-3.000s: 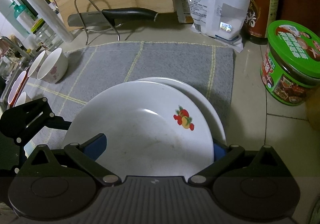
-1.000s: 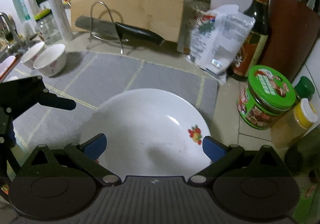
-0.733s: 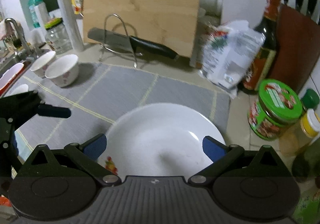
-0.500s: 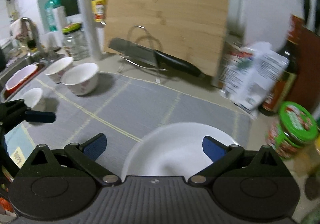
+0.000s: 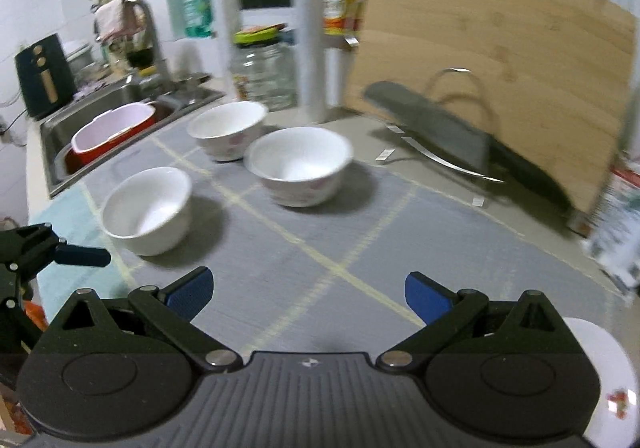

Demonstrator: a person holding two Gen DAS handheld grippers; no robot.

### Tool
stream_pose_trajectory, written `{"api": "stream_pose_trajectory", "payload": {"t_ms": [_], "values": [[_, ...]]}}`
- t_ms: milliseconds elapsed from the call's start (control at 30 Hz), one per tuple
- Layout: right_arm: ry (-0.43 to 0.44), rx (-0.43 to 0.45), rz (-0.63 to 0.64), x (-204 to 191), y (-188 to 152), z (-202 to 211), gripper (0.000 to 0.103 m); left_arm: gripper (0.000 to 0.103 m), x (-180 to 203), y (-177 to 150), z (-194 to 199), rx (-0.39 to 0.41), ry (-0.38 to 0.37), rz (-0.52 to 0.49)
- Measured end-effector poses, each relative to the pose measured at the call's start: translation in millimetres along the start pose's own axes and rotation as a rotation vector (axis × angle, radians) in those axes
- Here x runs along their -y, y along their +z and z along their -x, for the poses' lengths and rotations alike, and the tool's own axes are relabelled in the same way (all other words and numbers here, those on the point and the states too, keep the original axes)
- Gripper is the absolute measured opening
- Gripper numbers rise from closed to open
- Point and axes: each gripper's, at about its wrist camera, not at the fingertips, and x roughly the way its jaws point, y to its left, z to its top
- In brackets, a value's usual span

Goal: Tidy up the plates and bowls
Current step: 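Move the right gripper toward the pink-flowered white bowls, then close the right gripper on the rim of a pink-flowered bowl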

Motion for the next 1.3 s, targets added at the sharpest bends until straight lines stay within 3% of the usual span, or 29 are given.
{"api": "stream_pose_trajectory", "payload": {"t_ms": [267, 700, 1000, 1300], "values": [[0.037, -0.019, 0.011, -56, 18, -32, 0.103, 0.102, -60, -4, 8, 0.021, 0.061, 0.001], [0.104, -0.018, -0.009, -95, 41, -81, 0.103, 0.102, -98, -5, -13, 0.07, 0.028, -0.08], [0.134, -0.053, 0.016, -109, 47, -107, 0.083, 0.102, -100, 1, -19, 0.098, -0.02, -0.118], [0.174, -0.065, 0.008, -108, 48, -114, 0.063, 0.094, -103, 5, -22, 0.105, -0.065, -0.131]]}}
